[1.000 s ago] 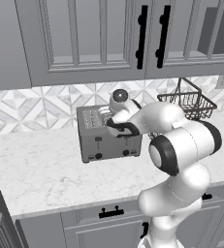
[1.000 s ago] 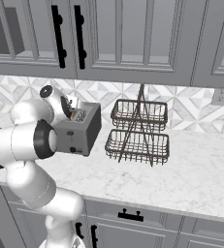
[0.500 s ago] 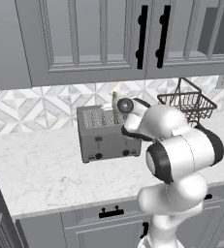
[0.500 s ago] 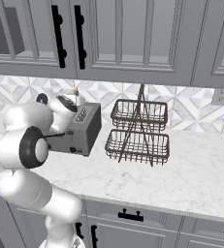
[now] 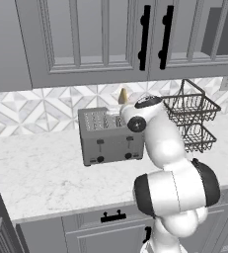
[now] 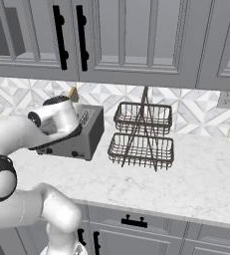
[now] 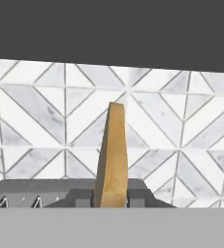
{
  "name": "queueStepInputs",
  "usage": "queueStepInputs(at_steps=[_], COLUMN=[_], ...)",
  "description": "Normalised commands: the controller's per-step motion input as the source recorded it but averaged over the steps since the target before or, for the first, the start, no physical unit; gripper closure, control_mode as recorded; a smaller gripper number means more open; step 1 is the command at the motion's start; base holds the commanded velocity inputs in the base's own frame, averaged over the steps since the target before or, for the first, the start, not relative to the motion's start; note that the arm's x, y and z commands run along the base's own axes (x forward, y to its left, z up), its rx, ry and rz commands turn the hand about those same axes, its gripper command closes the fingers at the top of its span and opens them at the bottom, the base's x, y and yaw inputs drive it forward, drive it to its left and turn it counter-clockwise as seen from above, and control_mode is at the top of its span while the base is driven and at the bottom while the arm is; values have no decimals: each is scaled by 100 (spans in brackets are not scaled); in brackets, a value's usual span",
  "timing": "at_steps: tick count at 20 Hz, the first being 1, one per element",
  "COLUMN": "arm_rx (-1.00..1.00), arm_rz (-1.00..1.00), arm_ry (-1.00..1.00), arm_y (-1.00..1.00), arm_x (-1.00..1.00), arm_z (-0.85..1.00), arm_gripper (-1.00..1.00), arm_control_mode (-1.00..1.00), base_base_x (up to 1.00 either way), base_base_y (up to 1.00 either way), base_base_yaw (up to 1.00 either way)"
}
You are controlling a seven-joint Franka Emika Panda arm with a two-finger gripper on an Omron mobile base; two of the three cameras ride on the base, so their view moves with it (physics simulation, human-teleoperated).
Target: Start the toaster. Once the lever pops up, take the bread to the plate on the dining counter.
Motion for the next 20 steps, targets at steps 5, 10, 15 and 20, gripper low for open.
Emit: queueStepInputs(at_steps=[5,10,15,20], arm_rx=[30,27,20,17], arm_rz=[0,3,5,1], arm_ry=[0,0,0,0], arm_y=[0,2,11,3], arm_x=[-97,-100,-100,-100], arm_z=[30,51,64,50], arm_gripper=[100,100,100,100], arm_control_mode=[-100,-100,-100,-100], base_base_x=[0,0,0,0], base_base_y=[0,0,0,0], base_base_yaw=[0,0,0,0])
